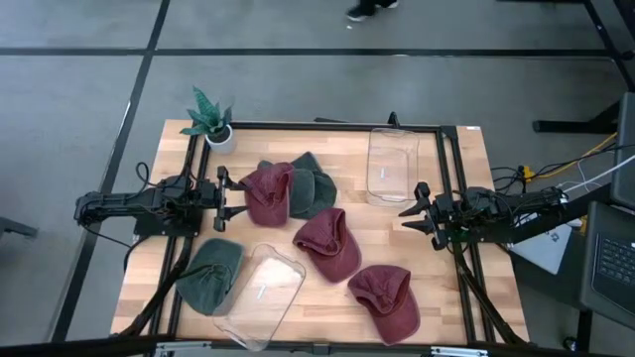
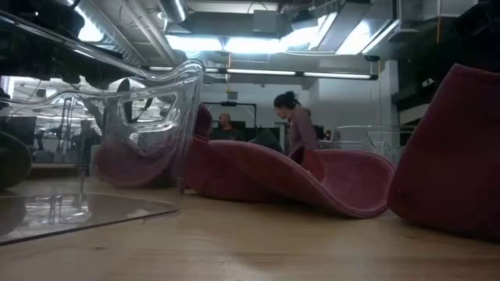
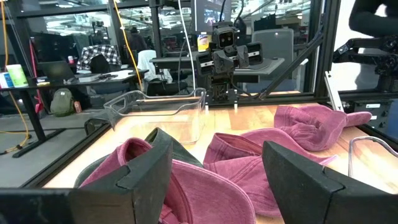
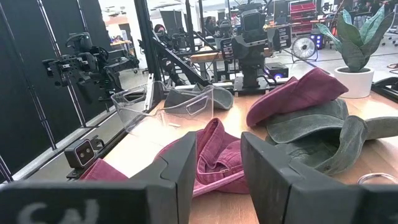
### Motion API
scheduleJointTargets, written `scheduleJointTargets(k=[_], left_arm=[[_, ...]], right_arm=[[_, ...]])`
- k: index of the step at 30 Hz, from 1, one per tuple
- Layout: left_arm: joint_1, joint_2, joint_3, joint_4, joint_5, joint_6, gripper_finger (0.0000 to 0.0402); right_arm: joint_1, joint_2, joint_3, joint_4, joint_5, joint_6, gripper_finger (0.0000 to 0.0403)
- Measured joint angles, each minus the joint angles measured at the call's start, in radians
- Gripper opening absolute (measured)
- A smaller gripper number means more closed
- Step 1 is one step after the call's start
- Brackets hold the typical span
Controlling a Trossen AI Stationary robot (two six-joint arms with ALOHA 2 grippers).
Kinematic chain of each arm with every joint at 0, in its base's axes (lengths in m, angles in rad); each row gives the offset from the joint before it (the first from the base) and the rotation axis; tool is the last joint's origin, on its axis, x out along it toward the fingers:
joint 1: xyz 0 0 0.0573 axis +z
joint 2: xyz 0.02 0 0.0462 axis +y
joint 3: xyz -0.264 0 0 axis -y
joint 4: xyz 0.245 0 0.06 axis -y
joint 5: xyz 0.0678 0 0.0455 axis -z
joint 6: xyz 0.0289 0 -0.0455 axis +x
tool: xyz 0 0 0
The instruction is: Pick & Place hat
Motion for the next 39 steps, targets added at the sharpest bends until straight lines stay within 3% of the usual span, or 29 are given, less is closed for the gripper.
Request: scheduleJointTargets(k=[10,15,20,39], left_arm=[[0.0,0.0,0.0,0.0,0.0,0.0,0.0245],[0.0,0.0,0.0,0.0,0.0,0.0,0.0245],[0.0,0.0,0.0,0.0,0.0,0.0,0.0245],[0.0,0.0,0.0,0.0,0.0,0.0,0.0245]], right_arm=[[0.0,0.0,0.0,0.0,0.0,0.0,0.0126],[0.005,0.035,0.094,-0.2,0.0,0.0,0.0126],[0.004,0.15,0.248,-0.487,0.0,0.0,0.0126],[0.004,0.651,0.658,-0.471,0.0,-0.012,0.0126]])
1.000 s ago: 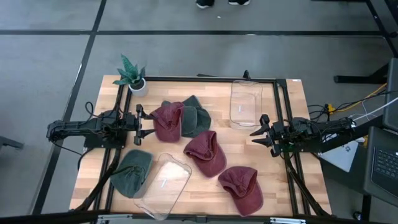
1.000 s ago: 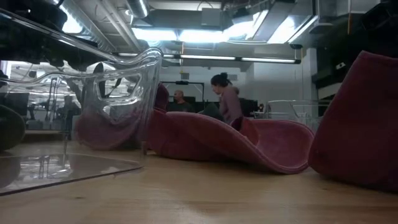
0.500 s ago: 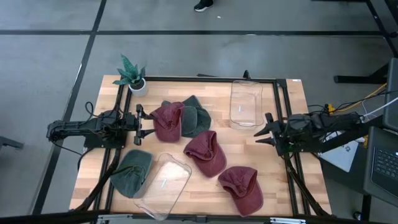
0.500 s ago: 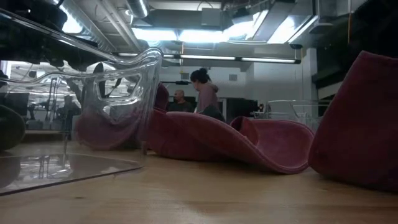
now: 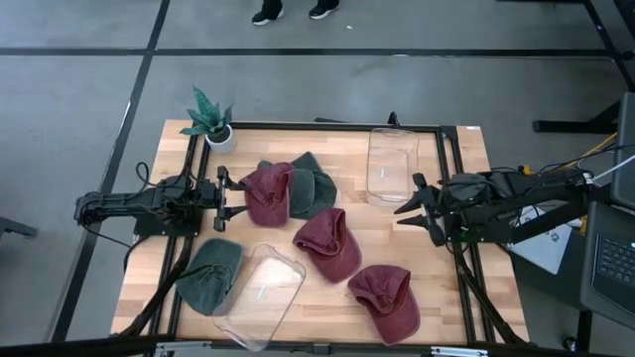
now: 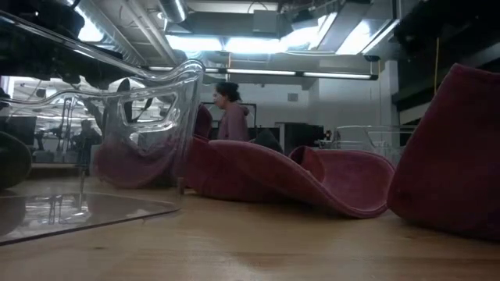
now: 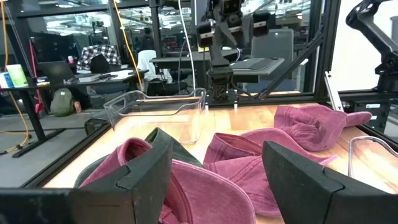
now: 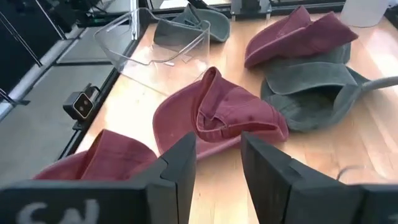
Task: Pick & Place hat
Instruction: Put the middle red cap into the top transparent bin
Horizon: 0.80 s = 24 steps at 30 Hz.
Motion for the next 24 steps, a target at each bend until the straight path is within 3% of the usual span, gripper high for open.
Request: scheduleJointTargets(k=[8,17,24], left_arm=[[0.0,0.0,0.0,0.0,0.0,0.0,0.0245],[0.0,0.0,0.0,0.0,0.0,0.0,0.0245],[0.0,0.0,0.0,0.0,0.0,0.0,0.0245]], right_arm=[[0.013,0.22,0.208,0.001,0.001,-0.274,0.0126],[0.055,0.399,0.381,0.001,0.0,-0.181,0.0126],[0.086,0.499,0.43,0.002,-0.001,-0.051,0.0126]])
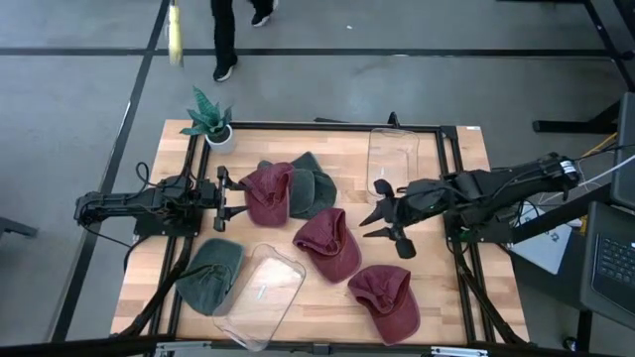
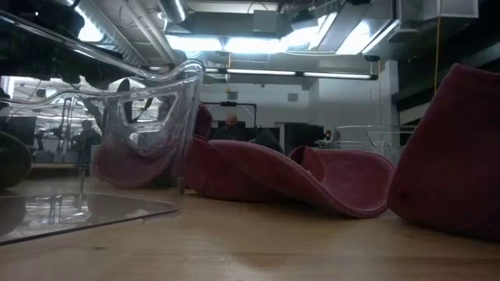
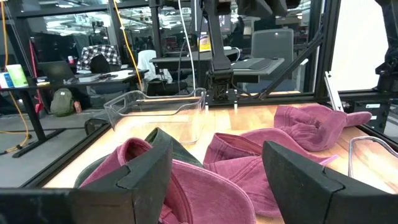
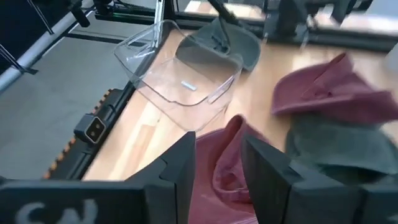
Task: Pick & Place hat
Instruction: Put the middle red cap into the top transparent bin
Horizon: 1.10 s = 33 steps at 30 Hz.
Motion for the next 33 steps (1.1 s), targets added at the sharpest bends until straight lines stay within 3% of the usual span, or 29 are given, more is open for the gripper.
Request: scheduleJointTargets(k=[11,18,21,26,33], left_arm=[[0.0,0.0,0.0,0.0,0.0,0.0,0.0245],[0.0,0.0,0.0,0.0,0.0,0.0,0.0245],[0.0,0.0,0.0,0.0,0.0,0.0,0.0245],[0.0,0.0,0.0,0.0,0.0,0.0,0.0245],[0.0,0.0,0.0,0.0,0.0,0.0,0.0245]], right_arm=[[0.017,0.097,0.0,-0.001,-0.005,0.258,0.0126],[0.017,0.144,0.0,-0.039,-0.163,0.282,0.0126],[0.013,0.149,-0.008,-0.083,-0.182,0.279,0.0126],[0.002,0.149,-0.039,-0.127,-0.09,0.29,0.0126],[-0.049,0.149,-0.04,-0.209,0.019,0.467,0.0142]])
